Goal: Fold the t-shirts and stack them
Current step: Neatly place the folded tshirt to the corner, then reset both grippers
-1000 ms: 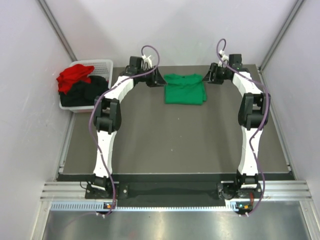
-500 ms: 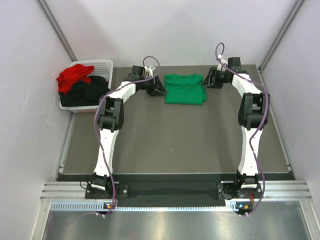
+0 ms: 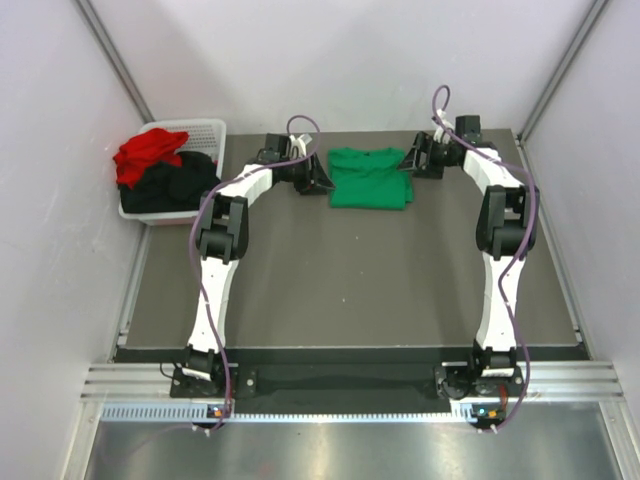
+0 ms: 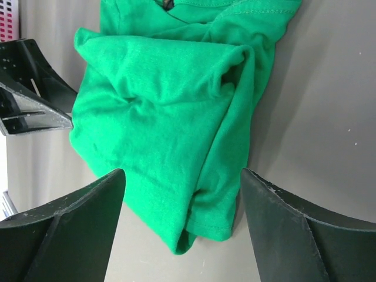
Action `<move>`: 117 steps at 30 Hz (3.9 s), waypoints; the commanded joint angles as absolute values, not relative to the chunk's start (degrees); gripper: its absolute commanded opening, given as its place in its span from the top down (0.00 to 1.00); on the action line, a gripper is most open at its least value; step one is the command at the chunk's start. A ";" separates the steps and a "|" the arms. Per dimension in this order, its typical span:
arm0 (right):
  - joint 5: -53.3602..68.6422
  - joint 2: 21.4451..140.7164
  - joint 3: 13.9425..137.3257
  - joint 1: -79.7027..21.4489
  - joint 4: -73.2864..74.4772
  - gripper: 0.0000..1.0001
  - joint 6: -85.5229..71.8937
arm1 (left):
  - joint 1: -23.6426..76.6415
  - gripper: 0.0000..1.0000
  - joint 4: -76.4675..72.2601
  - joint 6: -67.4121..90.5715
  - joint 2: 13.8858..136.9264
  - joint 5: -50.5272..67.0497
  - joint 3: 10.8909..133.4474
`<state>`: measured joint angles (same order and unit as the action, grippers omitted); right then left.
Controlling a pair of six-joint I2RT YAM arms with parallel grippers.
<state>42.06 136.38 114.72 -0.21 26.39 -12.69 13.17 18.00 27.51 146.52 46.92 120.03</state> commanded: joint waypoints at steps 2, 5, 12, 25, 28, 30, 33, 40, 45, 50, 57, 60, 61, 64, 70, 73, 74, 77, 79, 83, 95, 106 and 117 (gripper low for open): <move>42.01 138.95 115.05 -0.79 25.49 0.20 -12.92 | 13.36 0.46 17.49 26.37 147.57 47.11 121.73; 42.36 141.06 116.19 -1.58 25.67 0.20 -13.44 | 13.62 0.48 18.28 25.84 147.74 46.85 121.64; 45.35 145.63 117.16 -2.99 23.73 0.22 -16.34 | 14.24 0.50 19.69 24.70 148.18 45.88 121.73; 45.00 145.73 118.12 -4.83 24.34 0.74 -13.98 | 15.03 0.53 21.79 21.80 147.57 44.21 122.26; 41.76 143.80 119.87 -4.13 25.48 0.86 -11.96 | 14.94 0.50 23.73 19.52 146.17 42.28 122.08; 38.96 141.69 120.76 -3.08 27.33 1.00 -9.16 | 14.85 0.50 25.57 17.41 144.68 41.31 121.73; 35.61 139.05 121.55 -0.62 29.26 1.00 -5.20 | 14.33 0.50 27.59 12.67 142.57 40.87 120.76; 30.24 137.55 124.35 8.86 29.35 1.00 -2.11 | 13.18 0.50 29.62 7.30 140.28 39.55 120.67; 27.25 140.00 128.93 11.95 28.57 1.00 -0.53 | 13.27 0.51 30.67 5.81 139.13 38.59 120.06; 23.82 142.38 133.15 14.59 27.95 1.00 5.26 | 13.62 0.51 31.99 4.48 138.43 37.79 119.53; 18.30 143.79 134.65 18.63 27.16 1.00 8.35 | 15.55 0.50 32.78 2.82 137.99 35.95 119.79; 15.92 145.10 136.49 19.86 26.46 1.00 9.58 | 16.52 0.51 33.40 2.03 137.90 34.81 119.71; 15.30 145.37 136.84 20.39 26.11 1.00 9.75 | 17.13 0.51 33.57 1.85 137.81 34.20 119.71; 12.49 146.34 137.37 21.09 23.57 1.00 10.37 | 18.19 0.51 34.10 1.14 137.72 33.14 119.62; 10.02 148.09 138.69 21.53 19.08 1.00 10.63 | 19.86 0.50 35.07 0.53 137.29 31.38 119.79; 9.76 148.97 139.39 21.53 16.18 1.00 10.55 | 20.83 0.51 35.33 -0.88 137.37 30.50 119.80; 9.58 149.67 139.74 21.53 15.91 1.00 10.29 | 21.00 0.50 35.51 -1.05 137.29 30.41 119.97; 9.14 150.38 140.54 21.45 14.59 1.00 9.93 | 21.88 0.51 35.94 -1.58 137.11 29.45 119.97; 9.14 150.47 140.54 21.45 13.89 0.95 9.58 | 22.41 0.51 35.95 -1.84 137.02 28.83 119.97; 7.65 149.16 140.10 21.45 14.67 0.55 7.83 | 22.76 0.51 36.12 -2.11 136.76 28.48 120.06; 11.94 114.02 108.48 21.01 4.49 0.31 10.10 | 22.15 0.50 35.25 -4.13 131.67 24.29 119.88; 21.71 96.17 90.89 6.69 15.64 0.00 7.22 | 22.24 0.10 36.56 -7.29 124.03 -5.18 118.75; 0.63 85.52 73.65 -14.92 17.75 0.00 -0.44 | 21.71 0.02 34.98 -6.06 110.57 -7.03 107.76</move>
<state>7.25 92.66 73.01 -11.29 18.83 1.08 22.15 36.29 -6.07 116.22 -4.91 108.97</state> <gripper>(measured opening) 0.995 0.970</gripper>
